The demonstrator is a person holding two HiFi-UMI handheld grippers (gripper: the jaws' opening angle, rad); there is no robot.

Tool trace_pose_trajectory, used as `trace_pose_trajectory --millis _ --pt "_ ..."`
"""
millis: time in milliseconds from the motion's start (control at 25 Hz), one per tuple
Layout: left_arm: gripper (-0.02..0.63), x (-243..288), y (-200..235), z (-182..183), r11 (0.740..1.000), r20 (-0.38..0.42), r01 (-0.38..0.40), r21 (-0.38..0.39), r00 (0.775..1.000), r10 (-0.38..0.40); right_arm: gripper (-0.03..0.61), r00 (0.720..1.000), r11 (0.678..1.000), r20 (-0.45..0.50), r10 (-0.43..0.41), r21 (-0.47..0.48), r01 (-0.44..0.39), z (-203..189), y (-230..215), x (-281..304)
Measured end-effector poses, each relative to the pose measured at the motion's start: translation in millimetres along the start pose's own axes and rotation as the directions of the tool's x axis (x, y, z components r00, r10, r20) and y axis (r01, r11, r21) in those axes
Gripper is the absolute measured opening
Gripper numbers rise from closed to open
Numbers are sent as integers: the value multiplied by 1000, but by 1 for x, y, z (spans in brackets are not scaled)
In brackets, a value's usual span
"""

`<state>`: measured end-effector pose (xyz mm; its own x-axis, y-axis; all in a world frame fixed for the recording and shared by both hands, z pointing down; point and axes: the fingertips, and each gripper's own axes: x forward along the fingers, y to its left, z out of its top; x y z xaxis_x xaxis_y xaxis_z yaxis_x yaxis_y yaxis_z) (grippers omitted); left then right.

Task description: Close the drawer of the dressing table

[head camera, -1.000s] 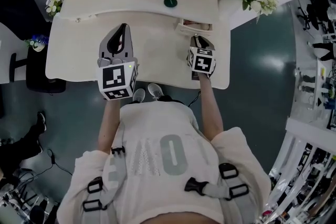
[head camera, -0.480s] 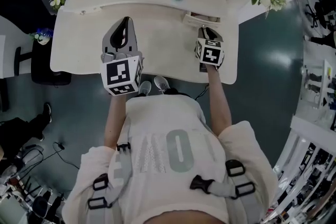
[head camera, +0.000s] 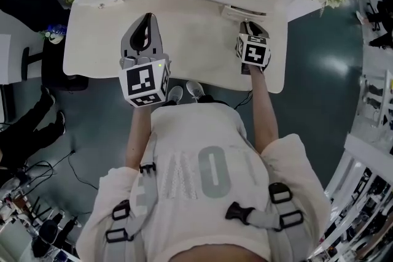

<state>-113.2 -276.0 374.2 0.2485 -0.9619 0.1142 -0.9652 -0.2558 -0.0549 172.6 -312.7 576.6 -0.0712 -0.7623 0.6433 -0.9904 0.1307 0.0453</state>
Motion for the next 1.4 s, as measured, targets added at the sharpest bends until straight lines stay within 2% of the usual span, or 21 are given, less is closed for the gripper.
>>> trace_pose_trajectory --millis 800,1400 --pt "18 -8 12 -4 999 -6 -50 -11 999 50 78 1000 999 -14 -3 -45 3 0 -2 10" --pt "18 -4 17 -8 998 -27 -67 -5 997 66 75 1000 999 -12 -7 -40 7 12 -6 27"
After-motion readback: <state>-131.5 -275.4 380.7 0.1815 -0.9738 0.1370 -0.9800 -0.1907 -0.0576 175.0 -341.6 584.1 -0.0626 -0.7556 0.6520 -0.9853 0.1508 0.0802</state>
